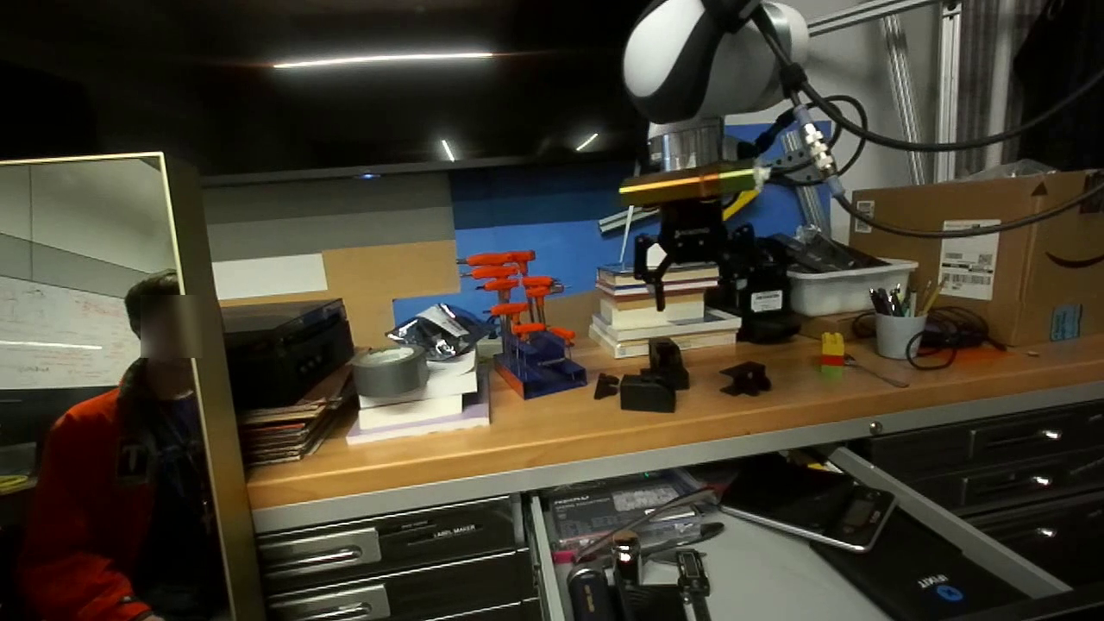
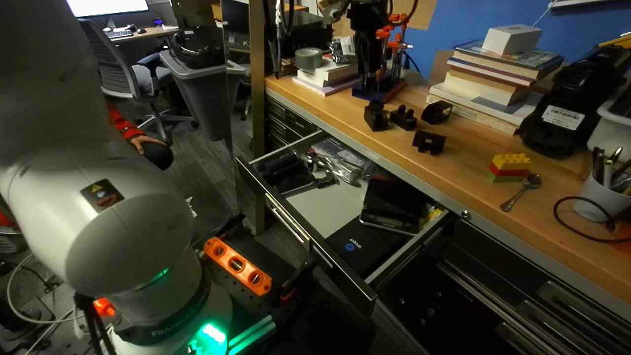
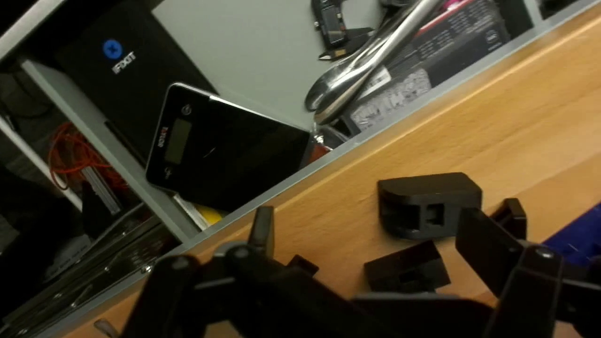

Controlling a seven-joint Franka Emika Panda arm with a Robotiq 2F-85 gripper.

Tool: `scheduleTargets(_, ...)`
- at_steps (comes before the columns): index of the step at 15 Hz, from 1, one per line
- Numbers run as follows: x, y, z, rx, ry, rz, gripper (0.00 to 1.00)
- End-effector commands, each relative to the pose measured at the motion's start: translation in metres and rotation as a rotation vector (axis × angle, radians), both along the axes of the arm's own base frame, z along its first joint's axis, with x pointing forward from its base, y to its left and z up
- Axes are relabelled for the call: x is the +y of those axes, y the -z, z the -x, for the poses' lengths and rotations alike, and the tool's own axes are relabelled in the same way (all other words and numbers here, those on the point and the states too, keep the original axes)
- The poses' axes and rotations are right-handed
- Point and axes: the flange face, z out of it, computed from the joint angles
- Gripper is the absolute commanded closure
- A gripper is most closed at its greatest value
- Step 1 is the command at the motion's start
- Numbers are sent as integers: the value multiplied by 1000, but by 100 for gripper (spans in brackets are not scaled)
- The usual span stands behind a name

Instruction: Put the black objects in the drawer and close it

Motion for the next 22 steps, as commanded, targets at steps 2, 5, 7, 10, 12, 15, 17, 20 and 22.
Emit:
scheduleTargets(2,26,-5,-33,-54,240,-50,0)
scheduleTargets(5,31,4,-49,-87,393,-51,0)
scheduleTargets(7,29,10,-58,-114,495,-51,0)
scheduleTargets(10,20,16,-68,-150,649,-51,0)
scheduleTargets(12,3,18,-72,-180,726,-31,0)
scheduleTargets(15,-25,23,-72,-203,789,15,0)
scheduleTargets(17,-98,64,-67,-210,819,26,0)
scheduleTargets(20,-172,107,-57,-191,857,55,0)
scheduleTargets(22,-212,129,-50,-168,861,70,0)
